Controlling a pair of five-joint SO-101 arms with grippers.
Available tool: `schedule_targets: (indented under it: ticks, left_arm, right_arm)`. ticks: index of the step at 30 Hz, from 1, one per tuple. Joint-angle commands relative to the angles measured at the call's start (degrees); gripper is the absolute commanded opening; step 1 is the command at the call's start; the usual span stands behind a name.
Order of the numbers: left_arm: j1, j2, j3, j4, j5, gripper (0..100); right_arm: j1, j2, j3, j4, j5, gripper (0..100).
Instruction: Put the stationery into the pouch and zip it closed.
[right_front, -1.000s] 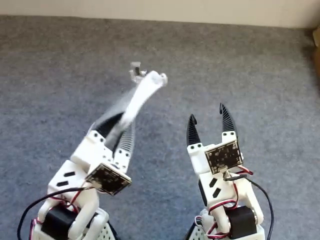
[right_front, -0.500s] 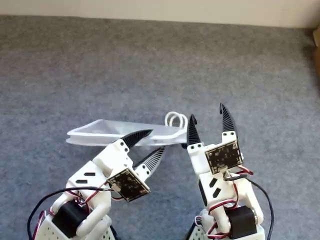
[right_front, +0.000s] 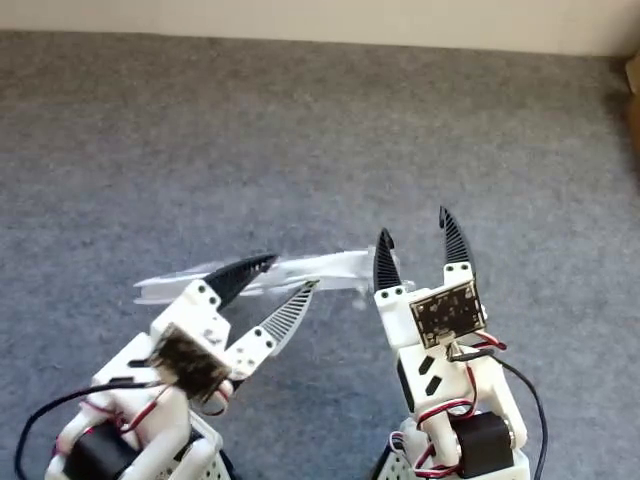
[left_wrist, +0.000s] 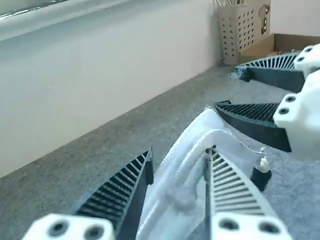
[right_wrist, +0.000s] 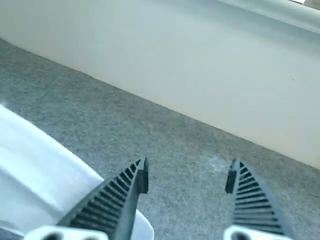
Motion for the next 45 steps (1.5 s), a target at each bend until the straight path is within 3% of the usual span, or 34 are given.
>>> schedule_targets:
  ticks: [1,7,13,23,31,45]
  left_arm:
    - [0.75,-0.84,-9.45,1.23,2.73,17]
    - [-4.44,-0.66,-9.71,0.44,2.46,17]
    - [-11.3,-0.66,-2.95,-7.3,2.46,17]
    - [-12.44,-0.84,-1.45,-7.91,2.9,17]
    - [-13.14,-0.84,-1.45,-1.85,2.46,1]
    - [-25.98,-0.84,7.96,-0.26,2.55,1]
  right_arm:
    - [0.13,-0.57,-0.31,-0.22,0.62,23.8]
    - [0.04,-0.57,-0.31,-0.13,0.44,23.8]
    - [-0.22,-0.57,-0.13,-0.13,0.35,23.8]
    - [-0.22,-0.57,3.03,-2.77,0.35,23.8]
    - [-0.22,-0.57,3.03,-2.77,0.62,0.9]
    - [-0.13,-0.57,-3.56,-2.77,0.62,0.7]
